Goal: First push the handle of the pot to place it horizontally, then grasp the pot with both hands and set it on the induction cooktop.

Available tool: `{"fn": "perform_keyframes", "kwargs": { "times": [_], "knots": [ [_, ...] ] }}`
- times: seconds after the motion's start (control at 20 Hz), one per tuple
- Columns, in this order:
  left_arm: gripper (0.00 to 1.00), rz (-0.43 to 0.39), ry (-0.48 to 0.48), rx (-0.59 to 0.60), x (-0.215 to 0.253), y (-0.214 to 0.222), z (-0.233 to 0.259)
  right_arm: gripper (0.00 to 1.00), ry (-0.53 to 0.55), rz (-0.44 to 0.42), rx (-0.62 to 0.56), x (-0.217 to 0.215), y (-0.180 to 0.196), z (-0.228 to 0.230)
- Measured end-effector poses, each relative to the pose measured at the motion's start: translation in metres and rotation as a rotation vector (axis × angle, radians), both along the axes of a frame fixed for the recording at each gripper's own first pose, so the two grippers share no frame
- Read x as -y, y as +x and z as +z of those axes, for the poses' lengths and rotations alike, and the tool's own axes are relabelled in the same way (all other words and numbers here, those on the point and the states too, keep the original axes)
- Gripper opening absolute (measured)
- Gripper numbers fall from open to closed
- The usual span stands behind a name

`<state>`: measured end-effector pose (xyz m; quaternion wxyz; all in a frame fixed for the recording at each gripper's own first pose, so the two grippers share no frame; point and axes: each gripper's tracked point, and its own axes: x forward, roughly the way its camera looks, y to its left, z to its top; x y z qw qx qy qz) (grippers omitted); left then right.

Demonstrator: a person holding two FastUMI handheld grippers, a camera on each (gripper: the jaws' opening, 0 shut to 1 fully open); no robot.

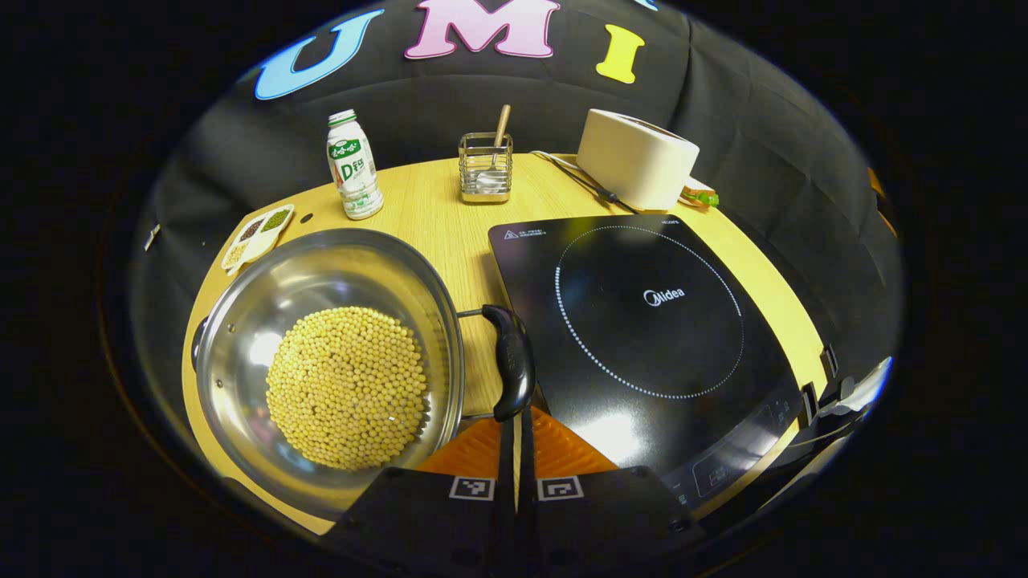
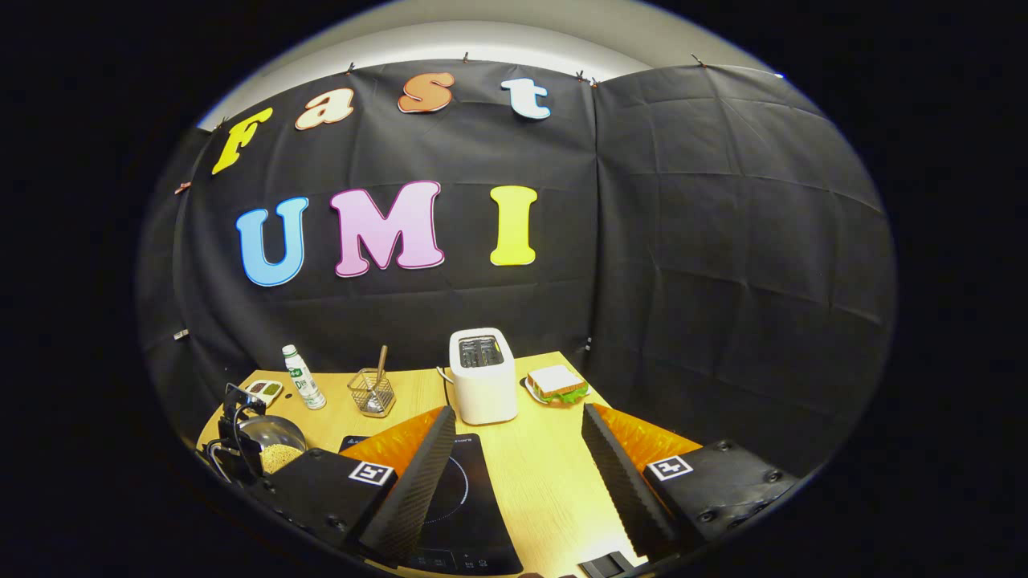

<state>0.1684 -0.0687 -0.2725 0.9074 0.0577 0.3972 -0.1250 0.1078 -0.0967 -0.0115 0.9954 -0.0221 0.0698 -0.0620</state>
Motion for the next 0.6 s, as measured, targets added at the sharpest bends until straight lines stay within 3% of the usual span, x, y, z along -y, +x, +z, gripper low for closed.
{"fn": "perform_keyframes", "kwargs": {
  "times": [0.2, 0.6],
  "knots": [
    [0.05, 0.016, 0.014, 0.035, -0.002, 0.014, 0.002, 0.99, -0.006, 0.019, -0.007, 0.001, 0.002, -0.001],
    [0.05, 0.152, -0.043, 0.078, -0.007, 0.017, 0.009, 0.98, 0.013, 0.095, -0.047, -0.002, 0.019, -0.012]
  ]
}}
